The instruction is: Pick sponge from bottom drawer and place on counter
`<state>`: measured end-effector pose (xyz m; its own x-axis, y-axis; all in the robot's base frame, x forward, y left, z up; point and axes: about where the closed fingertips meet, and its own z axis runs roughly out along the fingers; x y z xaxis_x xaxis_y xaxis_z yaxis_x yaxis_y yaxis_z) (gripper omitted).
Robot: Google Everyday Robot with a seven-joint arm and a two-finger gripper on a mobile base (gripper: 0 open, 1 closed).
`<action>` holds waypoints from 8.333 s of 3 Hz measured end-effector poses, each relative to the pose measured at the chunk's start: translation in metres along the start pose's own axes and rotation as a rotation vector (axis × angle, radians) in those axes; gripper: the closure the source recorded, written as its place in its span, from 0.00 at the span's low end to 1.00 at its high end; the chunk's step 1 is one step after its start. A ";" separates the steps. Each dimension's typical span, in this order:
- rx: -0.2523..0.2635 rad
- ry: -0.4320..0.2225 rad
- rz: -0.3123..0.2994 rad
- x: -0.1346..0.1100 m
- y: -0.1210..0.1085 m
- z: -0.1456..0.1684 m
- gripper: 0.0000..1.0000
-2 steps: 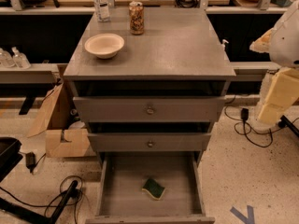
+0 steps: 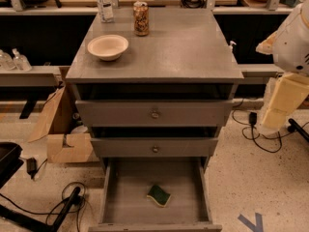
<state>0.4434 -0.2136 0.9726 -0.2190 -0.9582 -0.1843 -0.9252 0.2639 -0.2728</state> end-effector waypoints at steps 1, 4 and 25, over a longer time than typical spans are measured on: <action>0.019 0.026 -0.025 0.024 0.002 0.062 0.00; 0.232 -0.103 -0.017 0.086 -0.016 0.171 0.00; -0.167 -0.436 0.243 -0.017 0.148 0.846 1.00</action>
Offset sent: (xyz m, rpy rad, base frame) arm 0.0813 -0.0617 -0.1655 -0.0010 -0.3665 0.0263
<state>0.5728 -0.0644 0.1363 -0.3169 -0.7270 -0.6091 -0.9084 0.4174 -0.0256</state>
